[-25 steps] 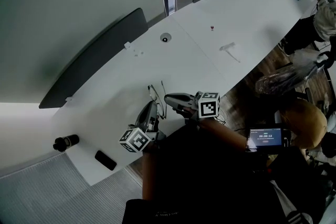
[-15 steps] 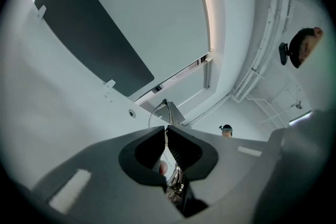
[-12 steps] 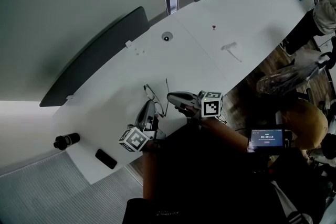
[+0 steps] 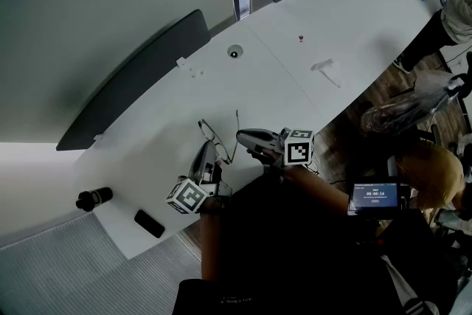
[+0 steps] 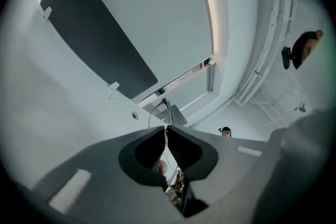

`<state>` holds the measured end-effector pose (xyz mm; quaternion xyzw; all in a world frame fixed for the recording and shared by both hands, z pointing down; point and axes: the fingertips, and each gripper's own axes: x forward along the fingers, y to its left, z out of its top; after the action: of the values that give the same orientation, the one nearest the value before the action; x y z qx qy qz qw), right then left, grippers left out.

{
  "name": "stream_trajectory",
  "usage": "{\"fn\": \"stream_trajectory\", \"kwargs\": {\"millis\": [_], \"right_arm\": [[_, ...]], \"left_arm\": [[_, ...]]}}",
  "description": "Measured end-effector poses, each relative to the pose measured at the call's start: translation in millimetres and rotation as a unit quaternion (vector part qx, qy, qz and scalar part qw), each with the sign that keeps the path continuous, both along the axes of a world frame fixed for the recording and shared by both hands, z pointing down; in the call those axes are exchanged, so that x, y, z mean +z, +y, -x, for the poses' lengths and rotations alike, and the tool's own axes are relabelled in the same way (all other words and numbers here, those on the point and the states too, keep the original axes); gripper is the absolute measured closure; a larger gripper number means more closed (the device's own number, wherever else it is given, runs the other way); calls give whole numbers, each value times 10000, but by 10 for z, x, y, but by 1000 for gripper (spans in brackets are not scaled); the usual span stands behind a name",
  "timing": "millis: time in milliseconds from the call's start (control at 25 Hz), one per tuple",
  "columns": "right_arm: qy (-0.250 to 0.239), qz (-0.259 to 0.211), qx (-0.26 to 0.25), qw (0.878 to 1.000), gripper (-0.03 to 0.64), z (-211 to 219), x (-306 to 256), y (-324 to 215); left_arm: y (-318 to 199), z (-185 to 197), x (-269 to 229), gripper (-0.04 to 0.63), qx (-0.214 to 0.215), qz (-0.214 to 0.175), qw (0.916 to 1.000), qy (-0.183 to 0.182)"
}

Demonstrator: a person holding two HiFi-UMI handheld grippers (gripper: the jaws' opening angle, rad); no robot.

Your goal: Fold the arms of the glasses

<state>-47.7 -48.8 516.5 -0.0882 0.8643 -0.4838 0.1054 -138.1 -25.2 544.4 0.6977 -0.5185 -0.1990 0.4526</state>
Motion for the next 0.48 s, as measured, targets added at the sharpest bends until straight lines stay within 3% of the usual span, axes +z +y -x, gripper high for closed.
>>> {"fn": "stream_trajectory", "kwargs": {"millis": [480], "right_arm": [[57,-34,36,10000,589,-14,28,-4]], "left_arm": [[14,102,31,568,-189,42,9998,25]]}}
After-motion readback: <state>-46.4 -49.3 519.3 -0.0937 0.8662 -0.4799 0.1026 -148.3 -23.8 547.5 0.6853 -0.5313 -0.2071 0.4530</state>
